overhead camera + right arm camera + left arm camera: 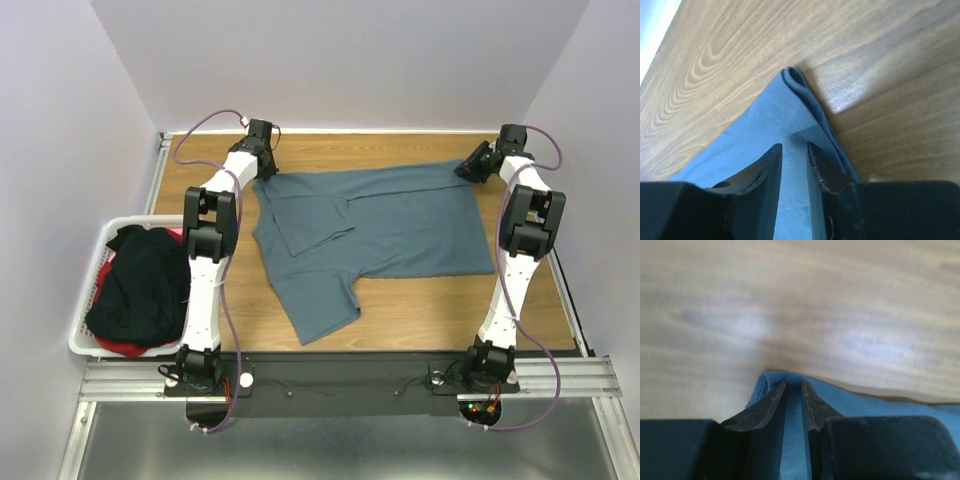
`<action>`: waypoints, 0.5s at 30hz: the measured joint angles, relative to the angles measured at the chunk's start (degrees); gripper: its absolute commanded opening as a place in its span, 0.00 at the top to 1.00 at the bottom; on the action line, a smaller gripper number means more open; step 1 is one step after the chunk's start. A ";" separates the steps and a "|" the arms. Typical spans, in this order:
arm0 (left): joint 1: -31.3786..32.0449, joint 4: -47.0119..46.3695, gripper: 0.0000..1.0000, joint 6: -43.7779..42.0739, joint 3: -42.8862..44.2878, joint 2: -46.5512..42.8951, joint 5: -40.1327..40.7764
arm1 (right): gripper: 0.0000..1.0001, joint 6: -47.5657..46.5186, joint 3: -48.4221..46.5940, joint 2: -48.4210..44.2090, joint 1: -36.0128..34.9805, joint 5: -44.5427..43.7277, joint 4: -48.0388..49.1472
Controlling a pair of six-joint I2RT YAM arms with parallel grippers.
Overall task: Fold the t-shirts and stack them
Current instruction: Fold the tshirt
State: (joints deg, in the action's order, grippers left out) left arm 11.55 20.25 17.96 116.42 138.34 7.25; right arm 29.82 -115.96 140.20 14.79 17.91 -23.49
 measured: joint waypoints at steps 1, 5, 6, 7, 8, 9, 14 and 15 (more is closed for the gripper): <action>-0.02 0.02 0.71 -0.39 1.62 1.20 0.02 | 0.65 0.02 -0.33 0.11 0.07 0.20 -0.04; -0.09 0.44 0.63 -2.01 8.59 5.35 -0.39 | 0.59 -0.26 -0.37 0.09 0.17 1.09 -0.04; -0.13 0.39 0.60 -2.34 9.38 5.97 -0.66 | 0.56 -0.52 -0.33 -0.07 0.17 1.20 -0.04; -0.15 0.37 0.53 -2.54 10.08 6.25 -0.85 | 0.54 -1.01 -0.11 -0.44 0.17 1.25 -0.11; -0.20 0.26 0.49 -2.69 10.54 6.51 -1.11 | 0.51 -1.53 0.52 -1.22 0.15 1.25 -0.26; -0.28 0.13 0.45 -2.91 10.69 6.51 -1.40 | 0.48 -1.88 1.46 -2.27 0.11 0.96 -0.35; -0.39 -0.90 0.32 -3.06 7.63 3.72 -2.97 | 0.36 -3.34 11.26 -12.52 0.24 0.02 -0.74; -0.28 -0.52 0.32 -2.84 2.78 -0.39 -2.95 | 0.36 -3.69 16.50 -18.05 0.15 -0.85 -0.44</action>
State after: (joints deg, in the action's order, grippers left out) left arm 11.27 19.73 15.11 119.20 137.95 4.29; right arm 26.13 -99.46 122.15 14.94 17.06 -23.92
